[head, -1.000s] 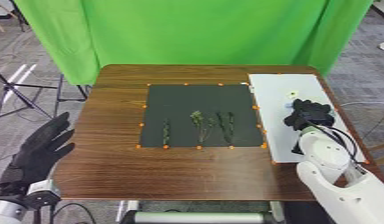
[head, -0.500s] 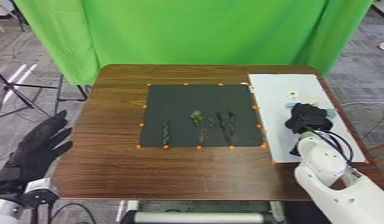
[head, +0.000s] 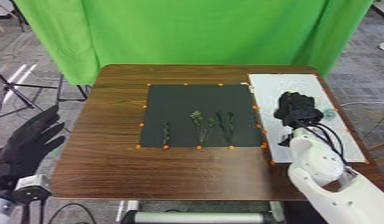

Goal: Arrange flowers

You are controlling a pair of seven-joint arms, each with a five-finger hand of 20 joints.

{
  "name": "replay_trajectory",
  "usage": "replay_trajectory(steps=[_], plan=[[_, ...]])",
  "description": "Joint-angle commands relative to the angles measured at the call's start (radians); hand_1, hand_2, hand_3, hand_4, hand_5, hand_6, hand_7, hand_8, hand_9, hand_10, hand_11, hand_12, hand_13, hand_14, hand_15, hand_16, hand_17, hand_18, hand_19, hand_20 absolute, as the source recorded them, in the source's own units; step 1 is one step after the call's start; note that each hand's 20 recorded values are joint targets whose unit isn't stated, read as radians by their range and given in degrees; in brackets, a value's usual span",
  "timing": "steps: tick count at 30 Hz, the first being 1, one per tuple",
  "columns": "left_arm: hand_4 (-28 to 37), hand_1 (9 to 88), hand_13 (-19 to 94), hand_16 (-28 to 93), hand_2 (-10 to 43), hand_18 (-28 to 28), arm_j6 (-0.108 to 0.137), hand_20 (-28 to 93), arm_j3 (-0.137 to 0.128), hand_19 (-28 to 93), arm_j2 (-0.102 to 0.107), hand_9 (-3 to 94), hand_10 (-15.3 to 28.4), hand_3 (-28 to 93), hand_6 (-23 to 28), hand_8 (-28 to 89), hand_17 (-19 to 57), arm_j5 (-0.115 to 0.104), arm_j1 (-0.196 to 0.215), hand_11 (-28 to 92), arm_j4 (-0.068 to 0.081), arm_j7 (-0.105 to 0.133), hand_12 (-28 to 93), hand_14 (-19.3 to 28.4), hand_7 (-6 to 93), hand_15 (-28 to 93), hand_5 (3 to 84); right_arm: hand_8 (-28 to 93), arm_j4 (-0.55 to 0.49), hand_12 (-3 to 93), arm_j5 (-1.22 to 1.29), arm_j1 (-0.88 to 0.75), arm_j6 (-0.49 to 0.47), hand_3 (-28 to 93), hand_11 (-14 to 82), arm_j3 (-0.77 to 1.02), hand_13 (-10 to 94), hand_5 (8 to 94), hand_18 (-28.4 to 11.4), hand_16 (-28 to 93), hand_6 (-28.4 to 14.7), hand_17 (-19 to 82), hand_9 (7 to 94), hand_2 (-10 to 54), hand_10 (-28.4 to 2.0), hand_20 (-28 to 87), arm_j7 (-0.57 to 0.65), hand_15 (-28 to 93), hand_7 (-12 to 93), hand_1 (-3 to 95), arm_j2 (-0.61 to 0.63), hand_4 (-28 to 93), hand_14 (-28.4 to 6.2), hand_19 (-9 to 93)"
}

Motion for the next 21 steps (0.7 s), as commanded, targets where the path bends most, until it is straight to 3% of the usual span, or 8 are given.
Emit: replay_trajectory(steps=[1, 5, 10, 14, 21], plan=[[-26.3, 24.7, 11, 10, -3.8, 16.7, 0.003, 10, -0.007, 32, 0.017, 15.4, 7.9, 69, 0.4, -9, -12.2, -0.010, 0.016, 8, -0.010, 0.013, 22, 10.6, 17.5, 12, 21.0, 2, -0.065, 52.1, 0.007, 0.157, 0.053, 84, 23.5, -0.103, 74, 69.9, -21.6, 31, 0.8, 30, 83.1, -9.5, -6.8, 56, -0.088, 65, 50, 45.2, -0.020, -24, -5.8, 86], [-26.2, 24.7, 11, 10, -3.8, 16.6, 0.000, 10, -0.008, 32, 0.017, 15.4, 7.9, 69, 0.4, -9, -12.1, -0.009, 0.021, 8, -0.013, 0.006, 22, 10.6, 17.5, 12, 21.1, 2, -0.065, 49.8, 0.021, 0.235, 0.037, 84, 29.1, -0.181, 74, 70.3, -21.6, 31, 0.8, 30, 83.5, -9.4, -7.5, 56, -0.134, 66, 51, 45.2, -0.065, -23, -5.9, 86], [-26.3, 24.8, 11, 9, -3.9, 16.7, 0.009, 10, -0.014, 33, 0.017, 15.4, 7.9, 69, 0.4, -9, -12.2, -0.012, 0.030, 8, -0.013, 0.003, 22, 10.6, 17.6, 12, 21.1, 1, -0.033, 49.6, 0.015, 0.313, -0.002, 83, 30.0, -0.288, 74, 70.4, -21.4, 31, 0.7, 30, 83.4, -9.5, -7.7, 56, -0.202, 66, 51, 45.7, -0.181, -23, -5.8, 86], [-26.3, 24.8, 11, 9, -3.9, 16.7, 0.000, 10, -0.011, 33, 0.018, 15.4, 7.8, 69, 0.3, -9, -12.2, -0.008, 0.020, 8, -0.010, 0.002, 22, 10.7, 17.6, 12, 21.0, 1, 0.014, 49.6, -0.008, 0.332, -0.031, 83, 29.8, -0.355, 74, 70.4, -21.4, 31, 0.7, 30, 83.5, -9.5, -7.6, 56, -0.236, 66, 51, 46.0, -0.284, -24, -5.8, 86], [-26.3, 24.7, 11, 9, -4.1, 16.7, 0.006, 10, -0.003, 32, 0.032, 15.3, 7.8, 69, 0.3, -9, -12.2, -0.007, 0.004, 8, -0.003, 0.003, 22, 10.6, 17.6, 12, 20.9, 0, 0.083, 49.8, -0.059, 0.352, -0.151, 83, 29.5, -0.447, 74, 70.4, -21.3, 31, 0.8, 29, 83.5, -9.5, -7.7, 56, -0.275, 66, 51, 46.3, -0.375, -25, -5.7, 86]])
